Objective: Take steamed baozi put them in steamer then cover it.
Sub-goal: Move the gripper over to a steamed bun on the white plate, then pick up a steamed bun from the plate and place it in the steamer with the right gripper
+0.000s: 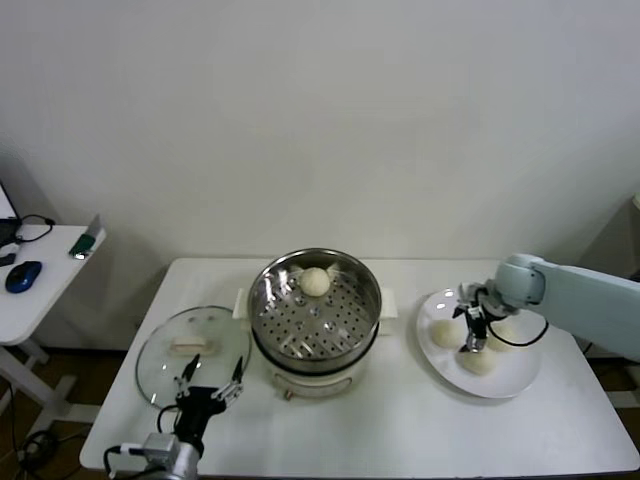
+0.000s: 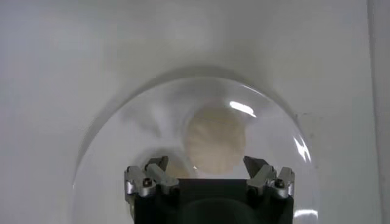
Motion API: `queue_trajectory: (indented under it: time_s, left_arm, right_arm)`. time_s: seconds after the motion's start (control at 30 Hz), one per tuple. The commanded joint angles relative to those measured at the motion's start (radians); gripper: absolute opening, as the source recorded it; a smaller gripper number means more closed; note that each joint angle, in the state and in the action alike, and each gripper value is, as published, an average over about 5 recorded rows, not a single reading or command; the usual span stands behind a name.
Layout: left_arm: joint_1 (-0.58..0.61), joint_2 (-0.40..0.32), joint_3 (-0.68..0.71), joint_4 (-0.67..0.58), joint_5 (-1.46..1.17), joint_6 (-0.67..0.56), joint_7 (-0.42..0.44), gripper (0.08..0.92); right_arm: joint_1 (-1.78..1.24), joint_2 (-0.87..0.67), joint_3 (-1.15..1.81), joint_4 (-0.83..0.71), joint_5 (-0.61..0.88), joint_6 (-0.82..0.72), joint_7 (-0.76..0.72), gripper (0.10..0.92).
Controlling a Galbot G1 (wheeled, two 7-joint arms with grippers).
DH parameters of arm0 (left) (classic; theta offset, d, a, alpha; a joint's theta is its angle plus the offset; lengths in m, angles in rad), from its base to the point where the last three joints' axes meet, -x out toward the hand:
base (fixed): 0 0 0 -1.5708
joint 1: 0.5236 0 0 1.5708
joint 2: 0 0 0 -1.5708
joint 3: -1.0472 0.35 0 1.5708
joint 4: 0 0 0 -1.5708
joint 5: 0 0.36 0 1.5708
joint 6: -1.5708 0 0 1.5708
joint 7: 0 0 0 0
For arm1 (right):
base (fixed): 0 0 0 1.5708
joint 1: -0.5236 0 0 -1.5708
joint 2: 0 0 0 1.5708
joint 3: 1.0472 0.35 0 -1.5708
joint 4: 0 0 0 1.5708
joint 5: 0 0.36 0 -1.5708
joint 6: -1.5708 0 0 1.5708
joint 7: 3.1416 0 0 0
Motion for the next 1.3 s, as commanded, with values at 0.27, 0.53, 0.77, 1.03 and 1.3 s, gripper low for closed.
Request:
queue_trajectory:
  time_s: [0.27,0.53,0.77,1.03,1.3]
  left_arm:
    - [0.003,-0.001,0.003,-0.001,0.005,0.0,0.0,0.823]
    - [0.005,0.0,0.004,-0.003,0.006,0.0,-0.001,0.823]
    - [0.007,-0.003,0.007,-0.008,0.01,-0.001,-0.001,0.823]
    - [0.007,0.005,0.004,-0.01,0.005,-0.002,-0.001,0.823]
    - [-0.004,0.011,0.01,-0.003,-0.003,-0.001,-0.001,0.823]
  right_arm:
    - [-0.085,0.06,0.084,-0.108,-0.011,-0.003,0.003,0.821]
    - [-0.087,0.062,0.097,-0.107,-0.006,0.008,-0.006,0.717]
    - [-0.017,0.03,0.05,-0.06,0.019,0.014,-0.032,0.673]
    - [0.431,0.004,-0.265,0.07,0.2,0.033,-0.077,0.668]
    - [0.862,0.139,-0.447,0.218,0.473,-0.004,-0.098,0.67]
